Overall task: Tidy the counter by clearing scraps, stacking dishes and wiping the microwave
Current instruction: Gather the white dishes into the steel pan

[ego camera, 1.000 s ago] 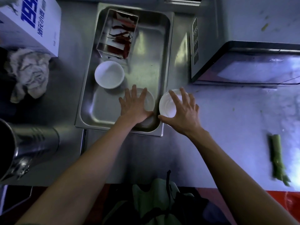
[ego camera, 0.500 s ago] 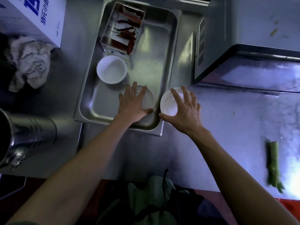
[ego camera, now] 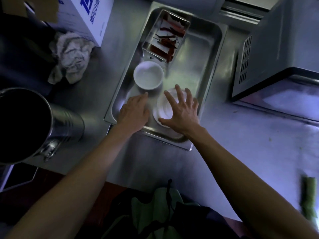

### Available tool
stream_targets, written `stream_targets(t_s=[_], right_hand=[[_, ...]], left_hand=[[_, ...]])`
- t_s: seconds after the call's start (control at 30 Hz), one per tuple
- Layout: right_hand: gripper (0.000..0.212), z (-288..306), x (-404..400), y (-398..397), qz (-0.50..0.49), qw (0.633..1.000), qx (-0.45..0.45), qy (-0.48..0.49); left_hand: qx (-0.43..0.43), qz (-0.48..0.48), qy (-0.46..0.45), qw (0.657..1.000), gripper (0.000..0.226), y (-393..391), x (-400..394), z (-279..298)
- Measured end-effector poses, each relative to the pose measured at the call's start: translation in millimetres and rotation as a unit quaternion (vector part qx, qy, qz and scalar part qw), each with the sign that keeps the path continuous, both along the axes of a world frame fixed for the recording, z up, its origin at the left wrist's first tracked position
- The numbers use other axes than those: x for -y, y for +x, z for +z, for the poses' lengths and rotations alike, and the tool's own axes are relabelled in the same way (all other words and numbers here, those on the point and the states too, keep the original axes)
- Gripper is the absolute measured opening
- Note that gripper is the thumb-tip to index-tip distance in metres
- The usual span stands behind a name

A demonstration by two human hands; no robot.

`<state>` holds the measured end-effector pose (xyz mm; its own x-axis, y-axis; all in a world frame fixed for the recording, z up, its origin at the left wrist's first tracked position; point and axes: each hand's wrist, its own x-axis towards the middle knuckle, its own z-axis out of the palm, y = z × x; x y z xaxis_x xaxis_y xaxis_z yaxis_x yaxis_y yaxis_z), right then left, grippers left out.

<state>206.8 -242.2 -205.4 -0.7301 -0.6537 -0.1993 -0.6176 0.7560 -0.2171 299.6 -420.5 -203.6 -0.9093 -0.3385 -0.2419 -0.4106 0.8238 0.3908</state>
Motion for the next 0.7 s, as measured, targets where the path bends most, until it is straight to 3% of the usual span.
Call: stream_targets(t_s=[0.7], right_hand=[[0.110,-44.2,26.1,6.0,-0.037,0.992,0.086,0.088]], left_hand=[[-0.009,-0.019,0.072,0.997,0.057,12.5,19.3,-7.0]])
